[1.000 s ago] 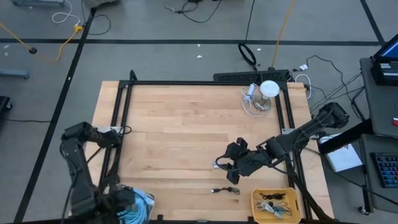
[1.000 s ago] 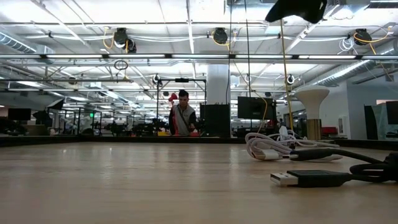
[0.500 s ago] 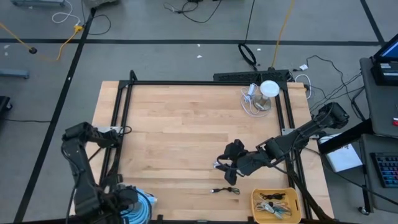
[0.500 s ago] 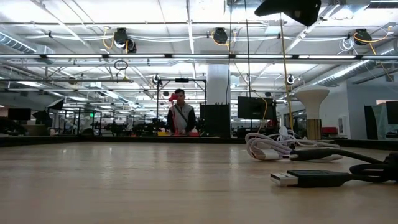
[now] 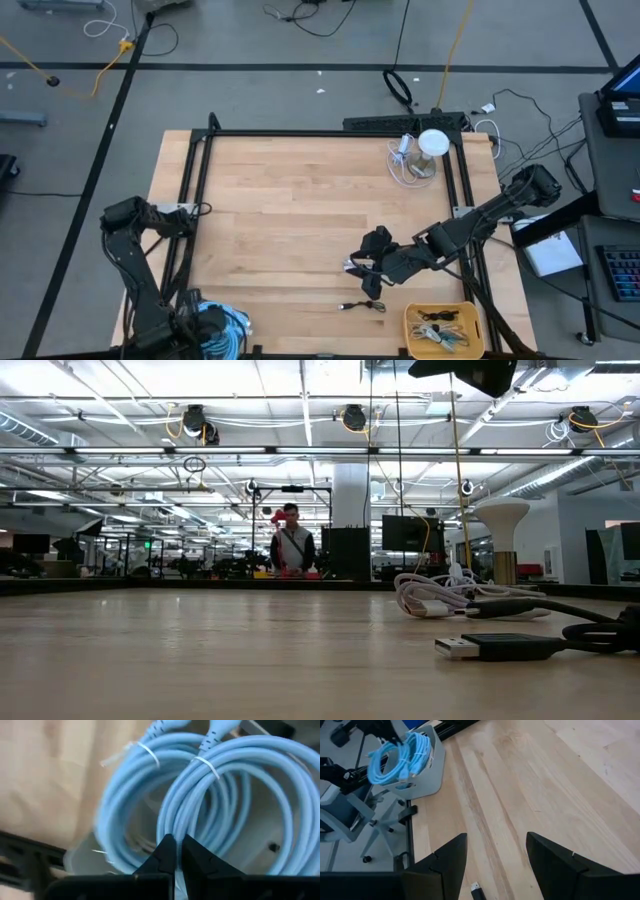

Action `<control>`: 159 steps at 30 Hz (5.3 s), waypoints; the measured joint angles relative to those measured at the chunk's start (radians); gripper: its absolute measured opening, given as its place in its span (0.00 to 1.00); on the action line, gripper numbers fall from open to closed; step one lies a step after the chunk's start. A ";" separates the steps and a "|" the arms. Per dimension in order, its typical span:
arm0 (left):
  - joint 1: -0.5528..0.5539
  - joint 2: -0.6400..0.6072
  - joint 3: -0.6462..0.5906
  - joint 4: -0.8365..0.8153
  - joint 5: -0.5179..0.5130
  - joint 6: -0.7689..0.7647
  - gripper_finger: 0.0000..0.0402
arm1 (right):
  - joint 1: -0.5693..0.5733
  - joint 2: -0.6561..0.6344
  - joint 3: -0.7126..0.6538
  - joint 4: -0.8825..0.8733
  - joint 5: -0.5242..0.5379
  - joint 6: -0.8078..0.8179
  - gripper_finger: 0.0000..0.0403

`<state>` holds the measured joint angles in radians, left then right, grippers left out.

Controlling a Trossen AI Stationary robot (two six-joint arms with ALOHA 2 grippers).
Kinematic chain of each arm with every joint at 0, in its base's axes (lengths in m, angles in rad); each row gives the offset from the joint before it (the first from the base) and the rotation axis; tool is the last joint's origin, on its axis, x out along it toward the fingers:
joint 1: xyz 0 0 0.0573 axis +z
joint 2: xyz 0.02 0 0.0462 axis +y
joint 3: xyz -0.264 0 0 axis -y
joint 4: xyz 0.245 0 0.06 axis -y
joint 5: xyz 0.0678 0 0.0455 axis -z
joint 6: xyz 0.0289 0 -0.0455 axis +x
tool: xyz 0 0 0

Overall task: Pick & Place USB Port
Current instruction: Put the light blue HDMI cable into the gray bin, then put the purple charger cable into the yellow bin

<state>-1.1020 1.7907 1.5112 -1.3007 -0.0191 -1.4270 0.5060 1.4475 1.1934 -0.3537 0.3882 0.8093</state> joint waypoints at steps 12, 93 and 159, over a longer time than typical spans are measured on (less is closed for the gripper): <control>0.010 -0.064 0.000 -0.112 -0.035 -0.004 0.02 | 0.000 0.000 0.000 0.041 0.002 -0.010 0.49; 0.217 -0.086 0.131 -0.153 -0.332 0.052 0.41 | 0.009 0.014 -0.262 -0.148 -0.129 -0.032 0.58; 0.408 -0.086 0.131 -0.005 -0.478 0.349 0.41 | 0.623 0.125 0.010 -0.523 -0.298 0.600 0.06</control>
<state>-0.6940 1.7050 1.6421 -1.3055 -0.4969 -1.0782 1.1290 1.5722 1.2034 -0.8766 0.0903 1.4097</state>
